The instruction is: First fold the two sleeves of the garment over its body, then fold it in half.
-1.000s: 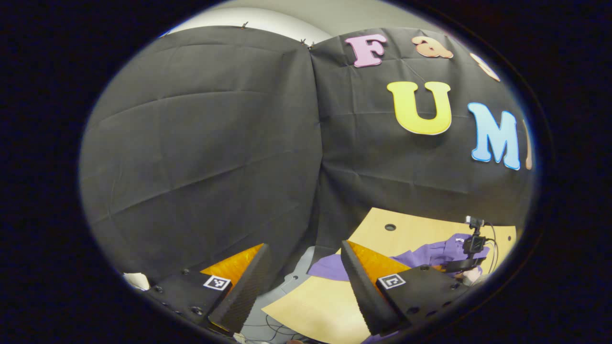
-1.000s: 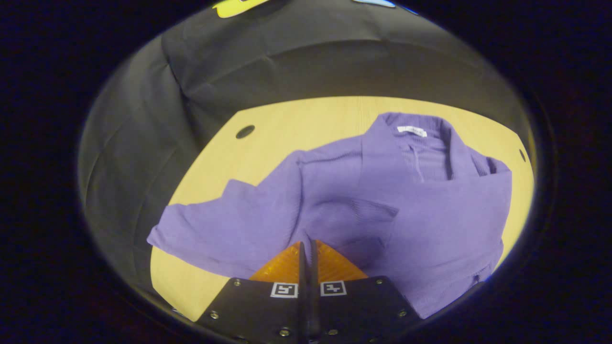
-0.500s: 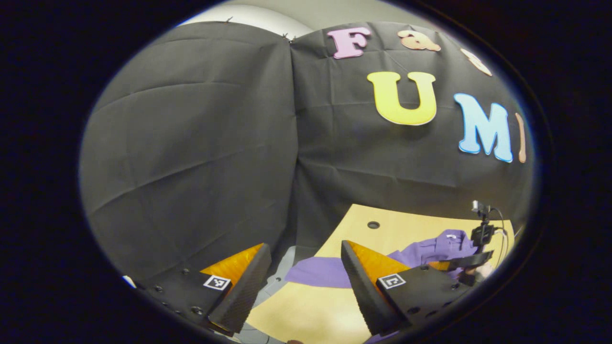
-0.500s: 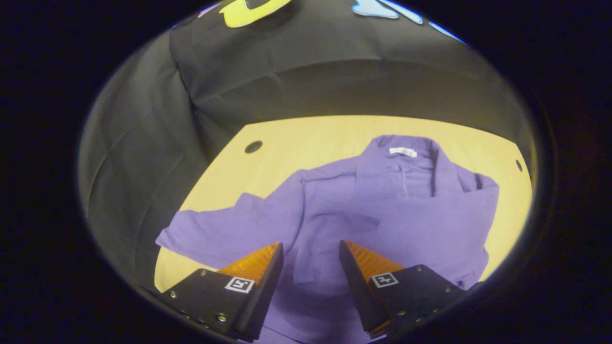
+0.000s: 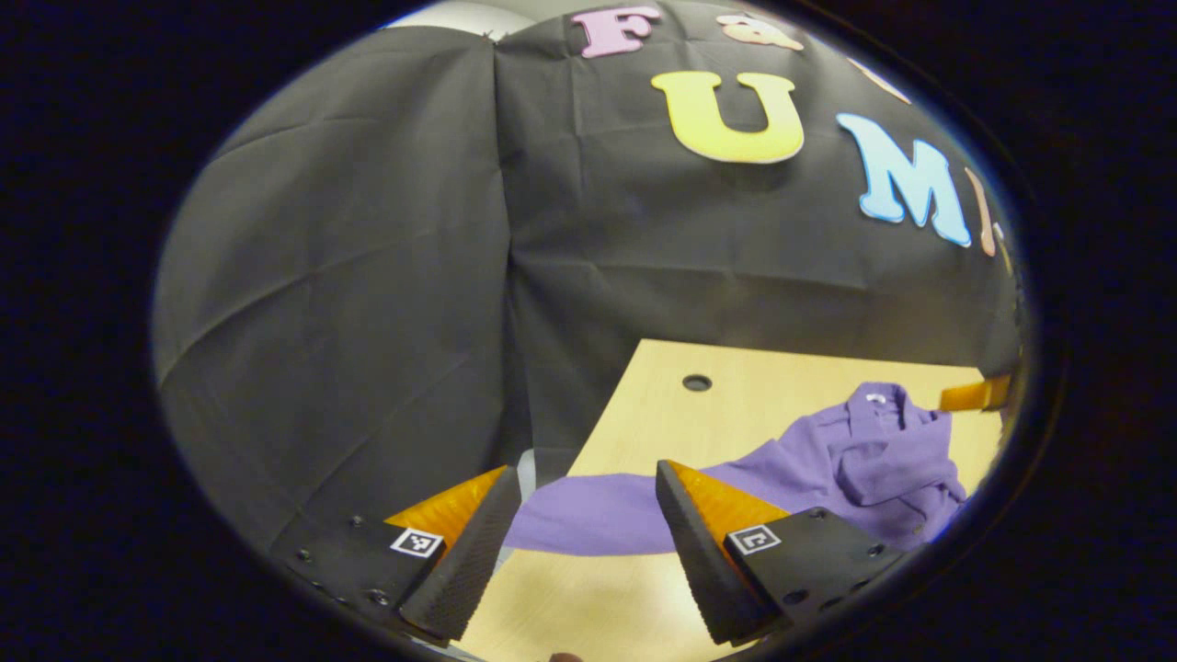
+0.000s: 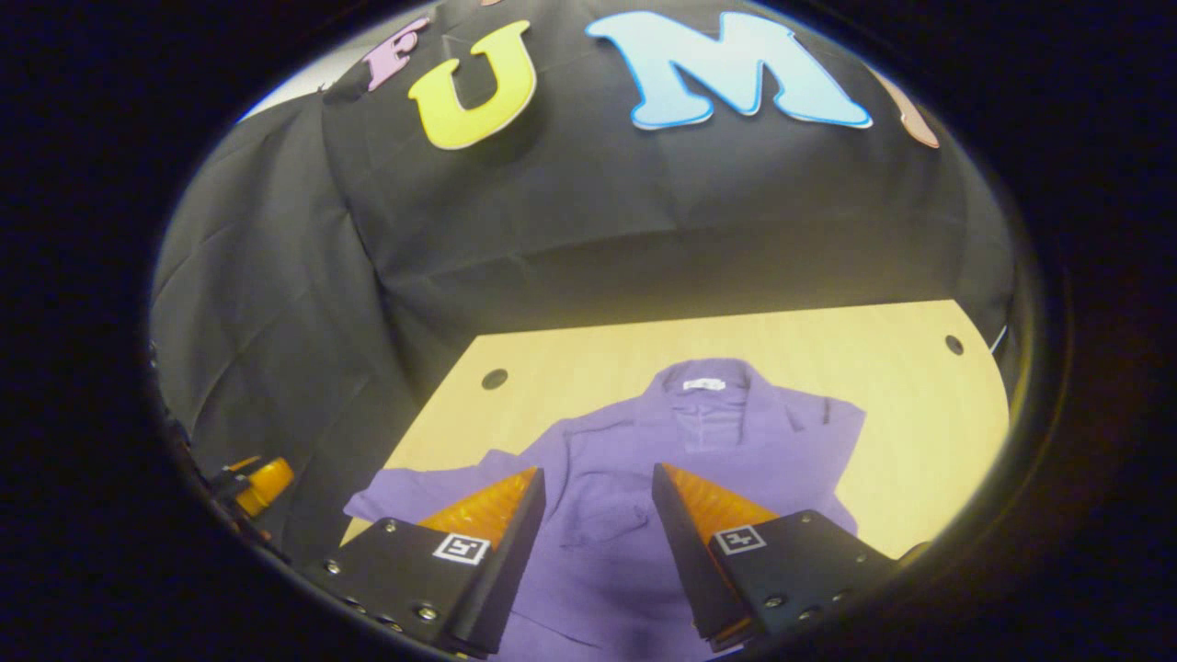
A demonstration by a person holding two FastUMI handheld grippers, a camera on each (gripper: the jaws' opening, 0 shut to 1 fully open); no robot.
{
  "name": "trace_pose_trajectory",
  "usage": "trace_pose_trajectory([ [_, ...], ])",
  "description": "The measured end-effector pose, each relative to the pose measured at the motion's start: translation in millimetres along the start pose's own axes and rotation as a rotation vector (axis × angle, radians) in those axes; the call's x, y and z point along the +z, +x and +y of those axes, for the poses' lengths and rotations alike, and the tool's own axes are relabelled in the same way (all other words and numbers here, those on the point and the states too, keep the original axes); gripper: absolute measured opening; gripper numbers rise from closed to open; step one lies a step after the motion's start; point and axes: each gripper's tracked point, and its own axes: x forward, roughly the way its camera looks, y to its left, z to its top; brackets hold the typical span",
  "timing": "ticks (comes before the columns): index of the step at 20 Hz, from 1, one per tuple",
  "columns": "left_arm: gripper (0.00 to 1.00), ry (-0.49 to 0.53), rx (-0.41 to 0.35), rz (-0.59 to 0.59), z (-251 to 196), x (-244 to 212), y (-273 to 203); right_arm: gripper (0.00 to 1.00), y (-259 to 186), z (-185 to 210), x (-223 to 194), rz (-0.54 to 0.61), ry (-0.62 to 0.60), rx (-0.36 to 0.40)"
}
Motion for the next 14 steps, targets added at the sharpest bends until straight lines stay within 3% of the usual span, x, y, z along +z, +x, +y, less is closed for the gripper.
trace_pose_trajectory([
  [10, 0.95, -0.033, 0.049, 0.280, 21.3, -114.1, 114.8, 0.73, -100.2, -77.9, 22.4, -0.096, 0.073, -0.168],
  [14, 0.99, -0.017, 0.067, 0.347, 30.9, -137.3, 126.9, 0.73, -115.6, -96.7, 23.2, -0.110, 0.102, -0.203],
])
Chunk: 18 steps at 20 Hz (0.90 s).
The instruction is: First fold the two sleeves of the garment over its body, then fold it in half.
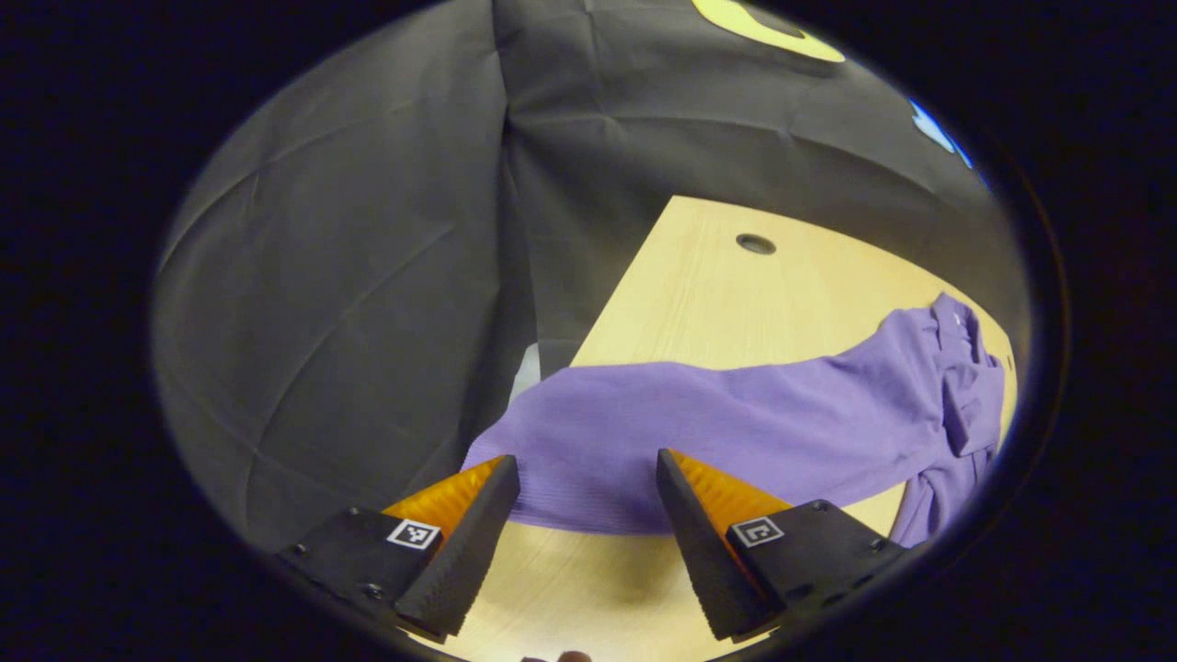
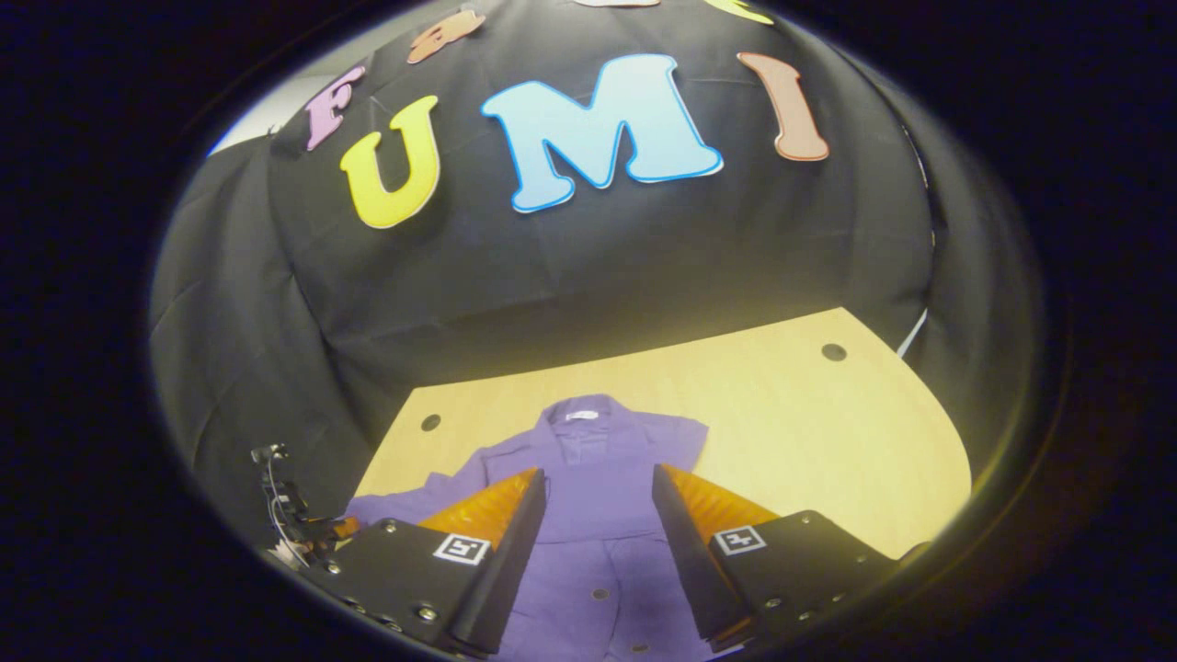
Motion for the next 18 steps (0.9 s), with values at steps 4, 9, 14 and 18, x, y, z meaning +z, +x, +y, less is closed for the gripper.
trace_pose_trajectory([
  [4, 0.97, -0.004, -0.017, 0.020, 1.8, -4.9, 8.8, 0.73, -5.9, -11.4, 3.9, -0.009, 0.010, -0.014],
  [9, 0.82, -0.060, -0.058, 0.028, -5.1, -10.3, 5.9, 0.73, -9.7, -15.9, 2.3, -0.008, 0.009, -0.005],
  [14, 0.60, -0.032, -0.106, -0.003, -27.1, -8.5, 8.7, 0.73, -20.6, -27.0, 1.8, -0.011, 0.004, -0.013],
  [18, 0.07, -0.066, -0.020, 0.007, -26.4, -6.1, 3.9, 0.74, -30.1, -42.3, 0.0, -0.013, 0.013, -0.033],
])
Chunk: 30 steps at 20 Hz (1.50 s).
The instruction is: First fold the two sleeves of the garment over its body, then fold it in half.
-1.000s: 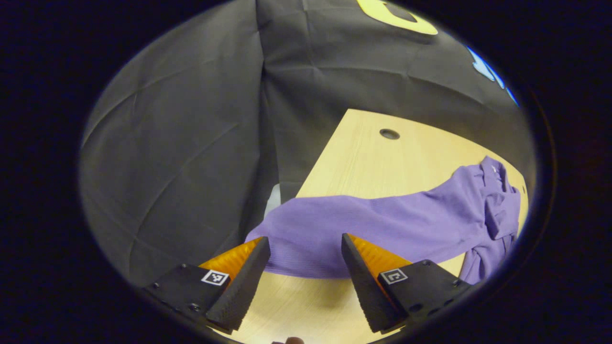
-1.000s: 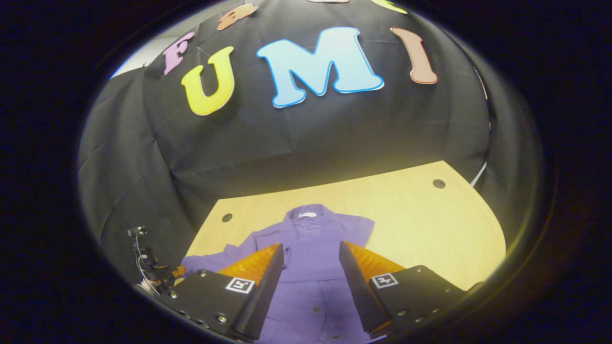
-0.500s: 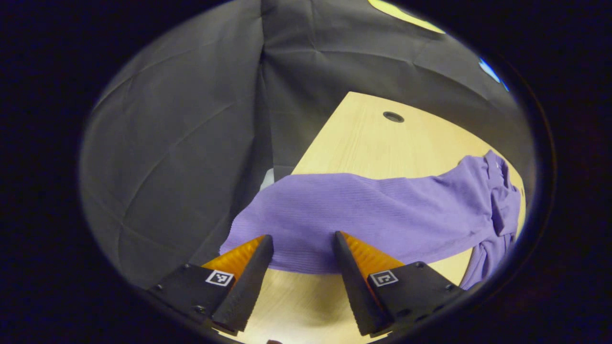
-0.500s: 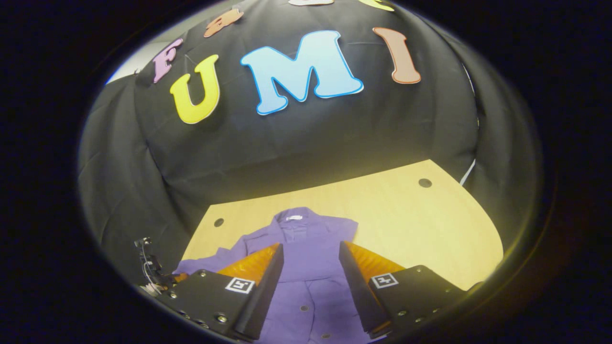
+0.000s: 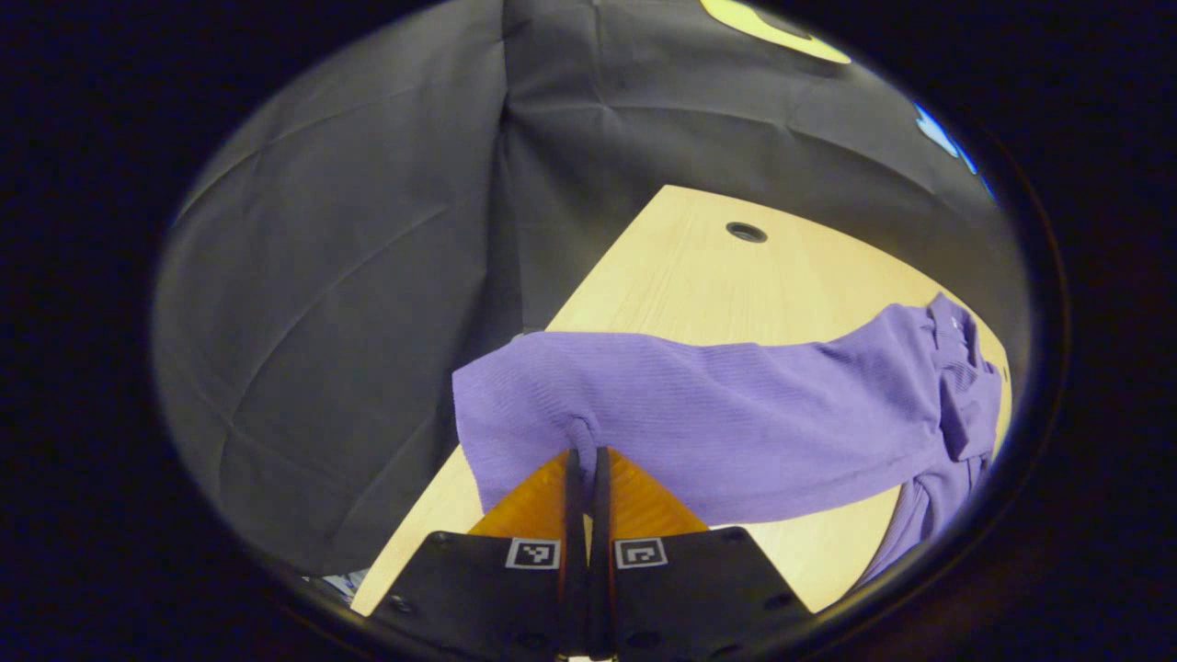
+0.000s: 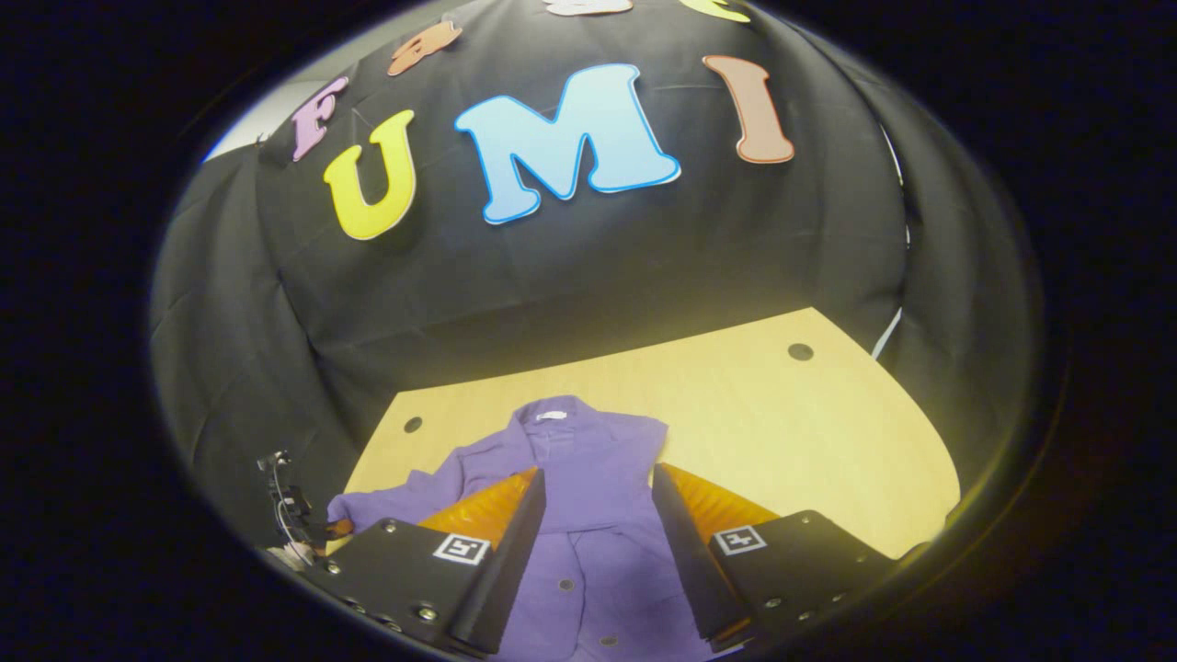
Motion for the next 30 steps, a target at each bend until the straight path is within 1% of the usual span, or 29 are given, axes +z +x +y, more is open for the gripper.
trace_pose_trajectory([
  [2, 0.07, -0.004, 0.022, 0.016, -1.6, 1.9, -1.4, 0.74, -4.6, -8.5, -0.6, -0.001, 0.006, -0.010],
  [5, 0.07, 0.019, 0.053, 0.019, -8.8, 2.4, -6.2, 0.73, -9.8, -16.6, -1.5, -0.004, 0.015, -0.019],
  [7, 0.07, 0.028, 0.031, -0.016, -22.7, 11.9, -15.4, 0.73, -11.5, -21.3, -0.6, -0.010, 0.024, -0.024],
  [10, 0.07, 0.077, -0.024, -0.055, -56.8, 26.1, -33.0, 0.73, -12.9, -25.5, -1.7, -0.012, 0.042, -0.028],
  [14, 0.07, 0.118, -0.112, -0.130, -111.7, 64.6, -57.6, 0.73, -15.6, -29.7, -4.7, -0.013, 0.068, -0.029],
  [15, 0.07, 0.125, -0.139, -0.147, -126.0, 76.8, -64.3, 0.73, -20.1, -31.7, -16.5, -0.012, 0.076, -0.029],
  [18, 0.07, 0.160, -0.216, -0.194, -177.9, 101.8, -80.1, 0.73, -26.9, -37.7, -21.2, -0.018, 0.099, -0.036],
  [23, 0.07, 0.231, -0.356, -0.223, -289.7, 105.9, -101.8, 0.73, -38.8, -59.1, -28.0, -0.024, 0.141, -0.070],
  [30, 0.07, 0.345, -0.560, -0.219, -443.6, 82.4, -144.4, 0.73, -66.8, -111.8, -37.3, -0.038, 0.224, -0.170],
])
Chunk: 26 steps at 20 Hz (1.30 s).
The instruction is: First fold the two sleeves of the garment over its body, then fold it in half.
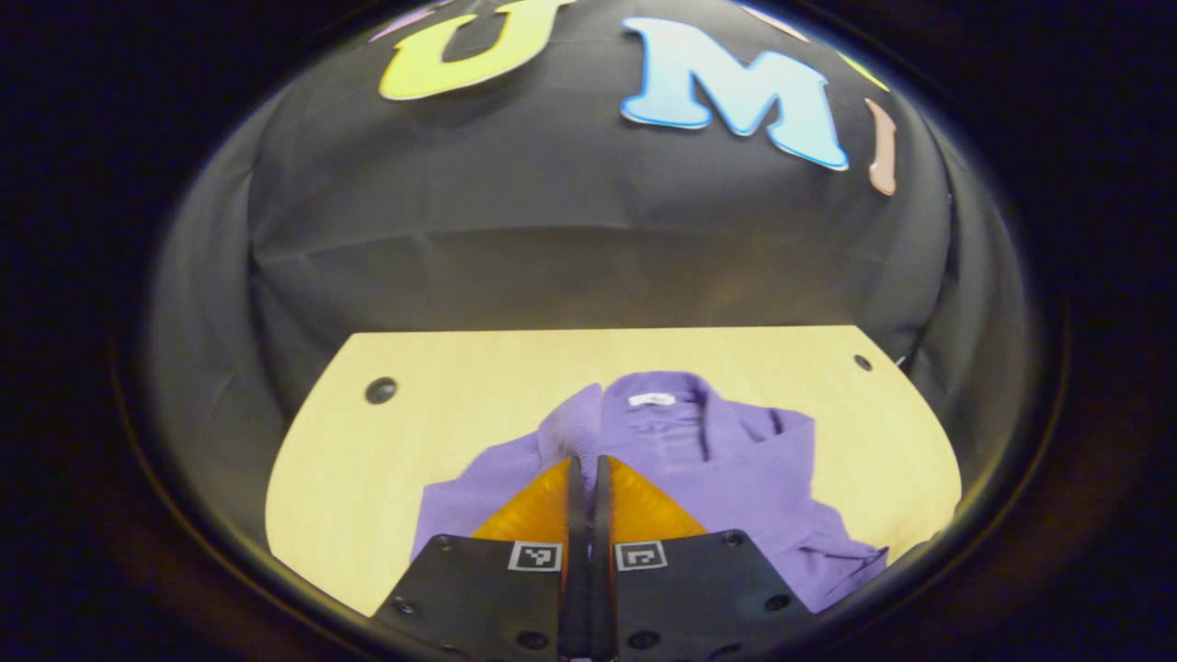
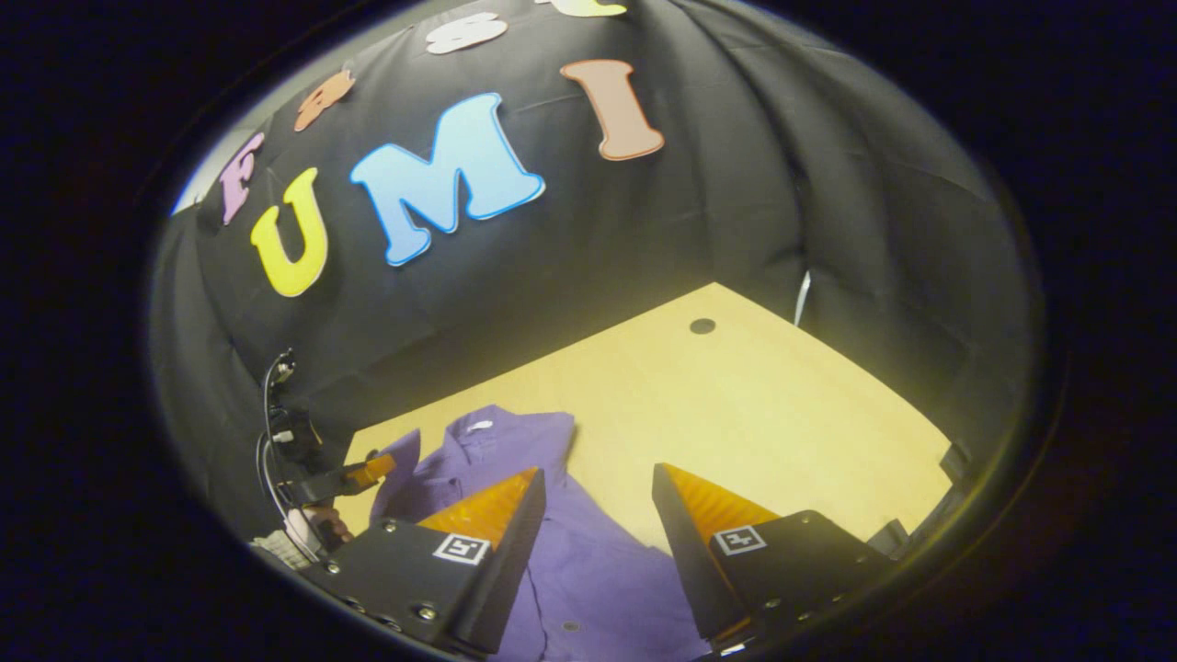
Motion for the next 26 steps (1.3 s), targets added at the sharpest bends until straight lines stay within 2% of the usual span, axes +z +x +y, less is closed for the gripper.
trace_pose_trajectory([
  [6, 0.07, 0.117, -0.169, 0.049, -116.7, -16.2, 30.8, 0.74, -20.7, -51.3, 6.2, -0.023, 0.078, -0.102],
  [11, 0.07, 0.146, -0.210, 0.150, -162.9, -56.3, 55.3, 0.74, -35.2, -88.4, 2.5, -0.025, 0.121, -0.169],
  [16, 0.07, 0.078, -0.172, 0.280, -157.9, -108.0, 80.5, 0.74, -43.2, -105.1, -0.1, -0.011, 0.127, -0.195],
  [21, 0.06, 0.071, -0.150, 0.298, -154.6, -118.2, 88.9, 0.73, -39.8, -106.5, -1.0, 0.008, 0.110, -0.179],
  [24, 0.07, 0.056, -0.177, 0.289, -154.6, -112.6, 81.2, 0.73, -32.5, -96.1, -0.5, 0.021, 0.092, -0.141],
  [26, 0.14, 0.009, -0.229, 0.263, -157.7, -95.9, 66.5, 0.74, -26.4, -87.6, -2.4, 0.028, 0.076, -0.111],
])
